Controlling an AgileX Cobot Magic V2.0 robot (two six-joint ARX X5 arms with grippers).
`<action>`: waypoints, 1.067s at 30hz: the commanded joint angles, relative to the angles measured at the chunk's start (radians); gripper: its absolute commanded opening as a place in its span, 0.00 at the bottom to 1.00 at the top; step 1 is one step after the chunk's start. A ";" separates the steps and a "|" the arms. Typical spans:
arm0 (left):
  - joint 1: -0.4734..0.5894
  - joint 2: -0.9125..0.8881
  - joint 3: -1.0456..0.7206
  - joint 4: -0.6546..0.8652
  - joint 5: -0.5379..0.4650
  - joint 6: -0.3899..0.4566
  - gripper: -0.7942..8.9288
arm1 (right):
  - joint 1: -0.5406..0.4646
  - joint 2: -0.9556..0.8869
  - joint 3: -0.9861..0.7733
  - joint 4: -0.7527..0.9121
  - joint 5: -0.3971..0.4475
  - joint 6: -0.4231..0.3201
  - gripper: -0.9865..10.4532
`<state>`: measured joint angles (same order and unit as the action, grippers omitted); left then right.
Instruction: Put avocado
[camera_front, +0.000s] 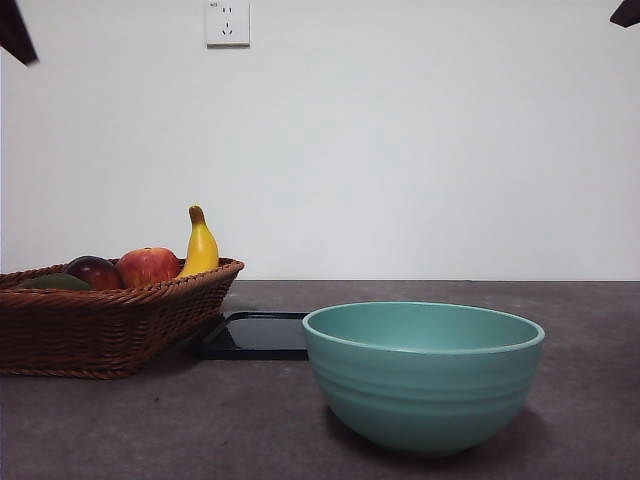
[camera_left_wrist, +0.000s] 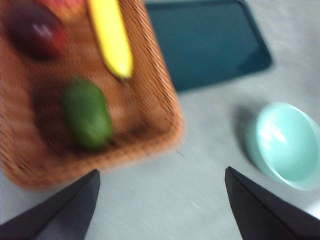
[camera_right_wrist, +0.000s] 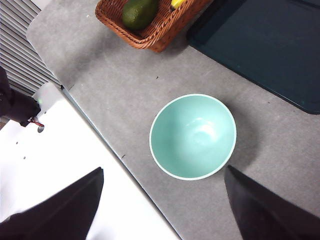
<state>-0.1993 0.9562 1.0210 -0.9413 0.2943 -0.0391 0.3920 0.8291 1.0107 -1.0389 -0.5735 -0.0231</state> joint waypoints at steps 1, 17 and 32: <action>-0.016 0.079 0.035 0.027 -0.067 0.002 0.49 | 0.005 0.006 0.019 0.006 -0.002 -0.003 0.42; -0.072 0.467 0.067 0.188 -0.267 0.004 0.49 | 0.005 0.006 0.019 0.006 -0.002 -0.003 0.42; -0.072 0.656 0.067 0.259 -0.280 0.002 0.48 | 0.005 0.006 0.019 0.006 -0.002 -0.003 0.42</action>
<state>-0.2665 1.5970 1.0649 -0.6945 0.0208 -0.0391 0.3920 0.8291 1.0107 -1.0389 -0.5735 -0.0231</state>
